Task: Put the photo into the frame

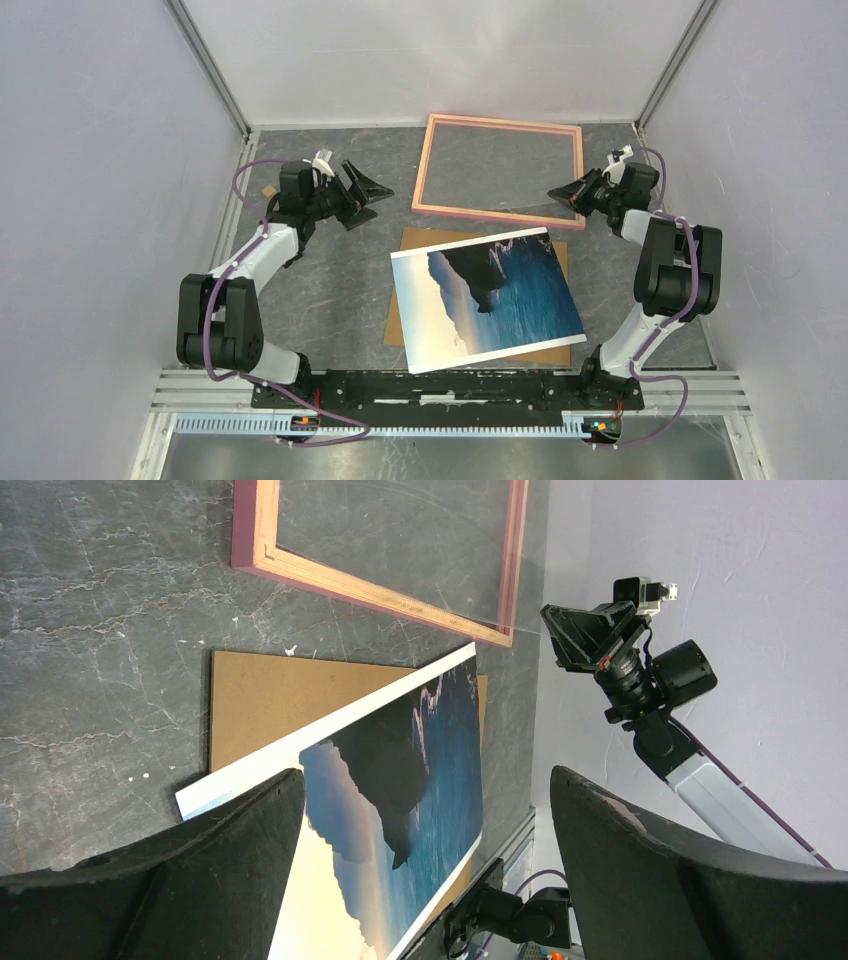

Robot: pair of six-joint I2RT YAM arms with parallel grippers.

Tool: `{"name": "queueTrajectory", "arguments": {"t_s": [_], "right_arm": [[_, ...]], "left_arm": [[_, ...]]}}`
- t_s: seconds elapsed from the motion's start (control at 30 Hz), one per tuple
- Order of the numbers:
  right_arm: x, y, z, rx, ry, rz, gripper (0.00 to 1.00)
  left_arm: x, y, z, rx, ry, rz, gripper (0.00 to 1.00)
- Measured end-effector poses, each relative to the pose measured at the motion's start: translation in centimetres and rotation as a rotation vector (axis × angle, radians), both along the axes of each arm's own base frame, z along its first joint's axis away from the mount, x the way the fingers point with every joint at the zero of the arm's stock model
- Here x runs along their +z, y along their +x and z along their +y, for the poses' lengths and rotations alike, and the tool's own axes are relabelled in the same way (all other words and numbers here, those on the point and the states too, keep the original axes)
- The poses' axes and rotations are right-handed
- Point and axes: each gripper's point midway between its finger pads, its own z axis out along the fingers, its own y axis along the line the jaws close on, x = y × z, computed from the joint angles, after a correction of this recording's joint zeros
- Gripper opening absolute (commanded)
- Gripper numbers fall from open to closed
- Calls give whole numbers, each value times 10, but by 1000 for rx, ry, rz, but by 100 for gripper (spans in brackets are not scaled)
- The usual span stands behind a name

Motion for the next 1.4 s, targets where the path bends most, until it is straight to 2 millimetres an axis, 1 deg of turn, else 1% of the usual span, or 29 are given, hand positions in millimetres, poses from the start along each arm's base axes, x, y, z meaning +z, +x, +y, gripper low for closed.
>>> {"name": "queueTrajectory", "arguments": {"t_s": [0.13,0.5,0.83,1.4], "right_arm": [[-4,2,-1,12,-14,10,0],[-4,6,-4,30,-47,6,0],[-8,9,-13,27,-62,19,0],[-13,10,-16,34,-67,35,0]], "left_arm": [[0,0,0,0,0,0,97],[0,0,0,-1,0,0,97],[-1,0,0,-1,0,2,97],[-1,0,0,-2,-1,3,97]]}}
